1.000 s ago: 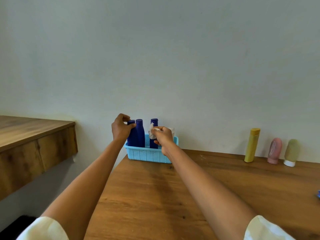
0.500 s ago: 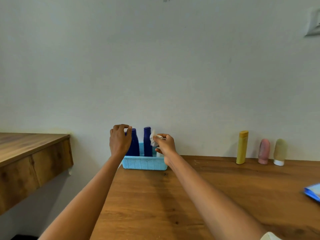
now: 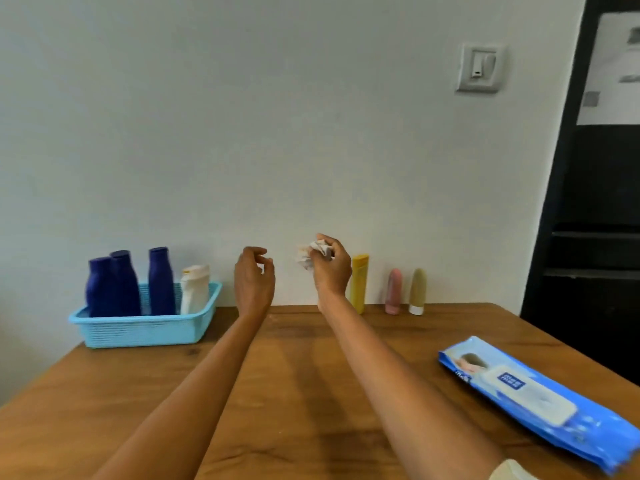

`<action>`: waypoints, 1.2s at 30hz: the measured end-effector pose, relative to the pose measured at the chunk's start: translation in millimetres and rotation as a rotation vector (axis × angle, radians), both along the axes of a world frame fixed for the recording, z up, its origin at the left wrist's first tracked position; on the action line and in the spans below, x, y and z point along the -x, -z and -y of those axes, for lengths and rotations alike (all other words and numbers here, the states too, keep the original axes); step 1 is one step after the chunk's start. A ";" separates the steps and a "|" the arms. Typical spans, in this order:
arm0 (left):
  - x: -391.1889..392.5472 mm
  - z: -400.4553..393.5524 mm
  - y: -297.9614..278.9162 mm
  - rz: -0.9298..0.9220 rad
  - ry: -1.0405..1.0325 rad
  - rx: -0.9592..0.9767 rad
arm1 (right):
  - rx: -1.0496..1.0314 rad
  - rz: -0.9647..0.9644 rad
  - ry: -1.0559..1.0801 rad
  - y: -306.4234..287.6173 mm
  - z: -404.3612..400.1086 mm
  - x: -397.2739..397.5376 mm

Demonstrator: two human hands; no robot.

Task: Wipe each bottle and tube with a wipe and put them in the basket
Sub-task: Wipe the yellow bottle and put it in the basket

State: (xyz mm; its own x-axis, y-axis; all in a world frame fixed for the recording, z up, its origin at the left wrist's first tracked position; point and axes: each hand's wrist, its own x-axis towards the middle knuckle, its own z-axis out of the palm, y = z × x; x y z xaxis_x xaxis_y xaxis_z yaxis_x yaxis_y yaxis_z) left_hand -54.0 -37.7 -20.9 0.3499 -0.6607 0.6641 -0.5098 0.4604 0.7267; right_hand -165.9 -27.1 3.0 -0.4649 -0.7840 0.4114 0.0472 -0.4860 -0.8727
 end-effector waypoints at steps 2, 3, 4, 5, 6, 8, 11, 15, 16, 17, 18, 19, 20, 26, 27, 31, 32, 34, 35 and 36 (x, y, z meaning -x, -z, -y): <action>30.5 10.4 8.3 -0.029 0.095 -0.052 | 0.034 -0.041 0.092 -1.8 6.2 28.7; 46.1 15.9 12.2 -0.003 0.147 -0.078 | 0.043 -0.050 0.130 -2.9 9.3 41.4; 61.9 21.3 15.3 0.033 0.195 -0.109 | 0.052 -0.046 0.158 -4.1 12.1 52.8; 76.6 26.0 16.9 0.063 0.230 -0.144 | 0.062 -0.033 0.178 -5.8 14.1 62.0; 90.9 31.1 17.5 0.077 0.252 -0.184 | 0.070 -0.021 0.195 -7.3 16.7 70.8; 114.4 40.6 15.6 0.071 0.259 -0.259 | 0.076 0.000 0.215 -10.5 22.8 84.8; 136.0 53.9 7.9 0.058 0.216 -0.285 | 0.075 0.018 0.224 -11.7 31.1 102.0; 146.5 63.1 0.1 0.072 0.185 -0.260 | 0.037 0.028 0.236 -3.2 36.9 116.3; 147.1 63.6 -0.7 0.067 0.179 -0.258 | 0.022 0.041 0.228 -0.9 37.7 118.6; 146.9 63.3 -0.6 0.055 0.175 -0.255 | 0.009 0.049 0.223 1.3 38.3 120.3; 145.5 62.0 -0.2 0.043 0.168 -0.247 | -0.003 0.056 0.220 3.1 38.5 121.4; 143.3 59.8 -0.1 0.034 0.162 -0.234 | -0.014 0.069 0.215 4.6 38.4 122.1; 140.7 57.2 0.2 0.024 0.154 -0.217 | -0.025 0.088 0.209 5.7 37.7 122.5; 108.0 23.3 -4.3 -0.042 0.138 -0.112 | -0.074 0.203 0.100 8.8 19.0 100.6; 99.8 14.7 -4.3 -0.045 0.141 -0.104 | -0.084 0.219 0.075 8.9 14.5 93.8; 58.0 -23.2 2.1 -0.097 0.161 -0.089 | -0.114 0.296 -0.017 15.4 -10.1 63.3; 47.1 -32.1 3.2 -0.109 0.163 -0.092 | -0.121 0.317 -0.037 17.9 -16.3 56.5; 26.0 -49.0 6.5 -0.118 0.169 -0.101 | -0.127 0.332 -0.081 24.3 -29.7 44.0; 17.2 -55.9 7.9 -0.122 0.172 -0.104 | -0.129 0.307 -0.101 26.8 -35.0 39.1; 8.4 -63.6 9.6 -0.130 0.174 -0.107 | -0.140 0.260 -0.121 29.7 -41.5 33.1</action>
